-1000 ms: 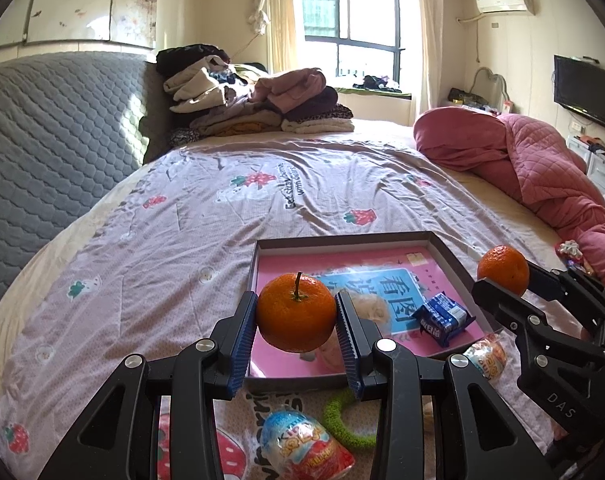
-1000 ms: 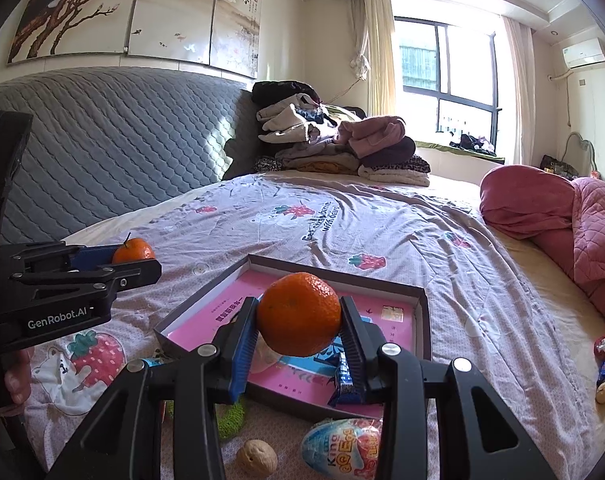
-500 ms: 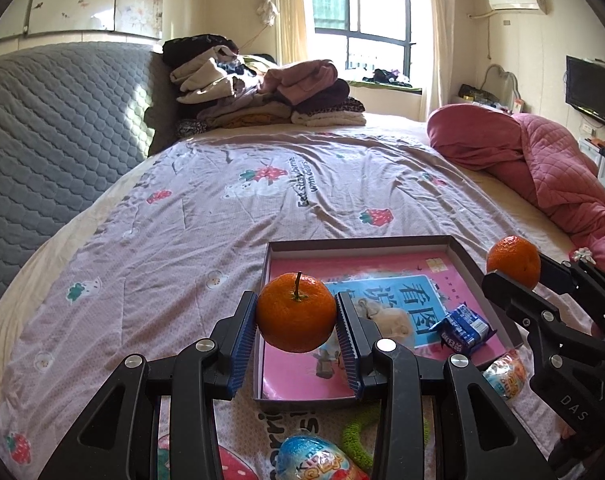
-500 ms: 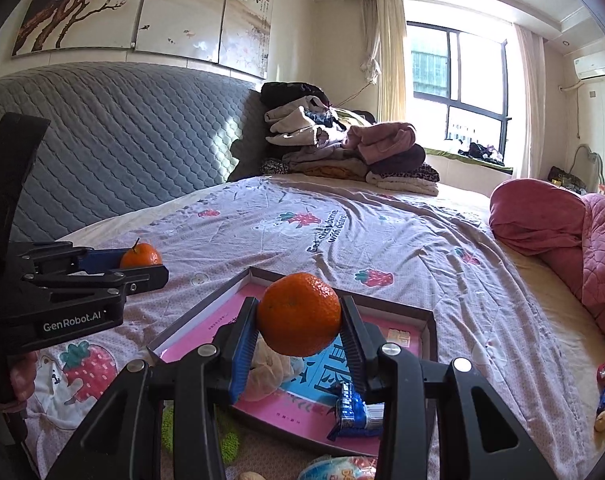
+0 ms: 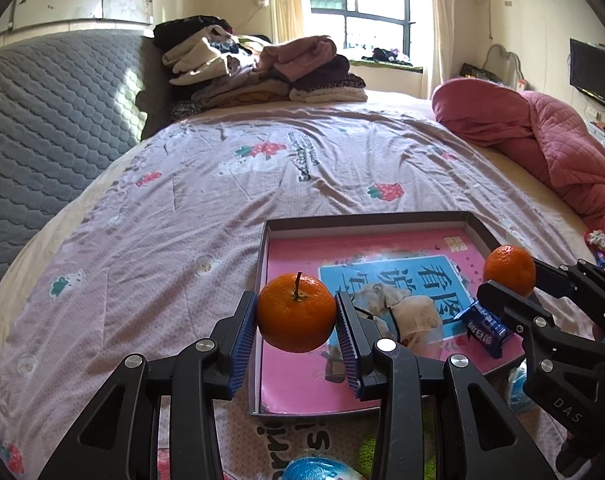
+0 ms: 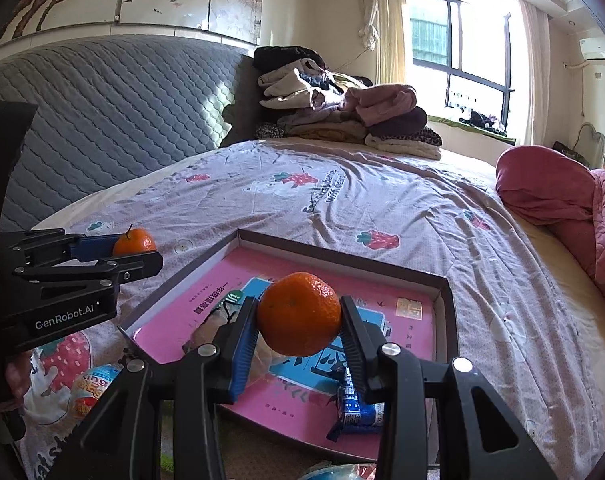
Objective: Organize objects
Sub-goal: 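Carry both held oranges over the pink tray and lower them toward its floor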
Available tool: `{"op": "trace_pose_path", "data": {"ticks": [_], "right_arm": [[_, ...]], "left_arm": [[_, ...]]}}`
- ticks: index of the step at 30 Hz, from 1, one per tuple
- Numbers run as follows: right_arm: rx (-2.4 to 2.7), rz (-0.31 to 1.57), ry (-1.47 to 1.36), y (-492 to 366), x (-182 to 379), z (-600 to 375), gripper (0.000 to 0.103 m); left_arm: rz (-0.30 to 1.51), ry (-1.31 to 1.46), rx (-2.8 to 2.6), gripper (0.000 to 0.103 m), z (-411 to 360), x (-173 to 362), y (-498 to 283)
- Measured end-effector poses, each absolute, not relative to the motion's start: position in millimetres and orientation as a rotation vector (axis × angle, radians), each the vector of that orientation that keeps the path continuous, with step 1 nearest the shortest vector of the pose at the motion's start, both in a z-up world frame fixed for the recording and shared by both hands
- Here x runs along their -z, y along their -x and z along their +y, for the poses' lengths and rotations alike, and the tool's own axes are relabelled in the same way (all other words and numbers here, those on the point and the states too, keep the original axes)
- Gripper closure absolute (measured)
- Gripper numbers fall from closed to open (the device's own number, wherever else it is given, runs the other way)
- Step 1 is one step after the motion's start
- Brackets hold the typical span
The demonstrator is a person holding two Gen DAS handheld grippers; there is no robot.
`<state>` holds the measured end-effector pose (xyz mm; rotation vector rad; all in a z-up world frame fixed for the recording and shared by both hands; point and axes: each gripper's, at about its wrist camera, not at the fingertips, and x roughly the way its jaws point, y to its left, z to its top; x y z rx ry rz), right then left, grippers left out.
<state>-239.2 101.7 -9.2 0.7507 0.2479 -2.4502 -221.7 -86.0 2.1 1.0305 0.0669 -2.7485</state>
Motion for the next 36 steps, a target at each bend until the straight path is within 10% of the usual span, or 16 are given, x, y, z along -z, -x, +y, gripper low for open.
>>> {"op": "trace_pose_path", "data": {"ticks": [36], "right_arm": [[2.327,0.291,-1.088,263.3,72.3,86.8,0.063]], "left_arm": [[-0.007,-1.422,2.672,0.063,-99.6,65.1,267.5]]}}
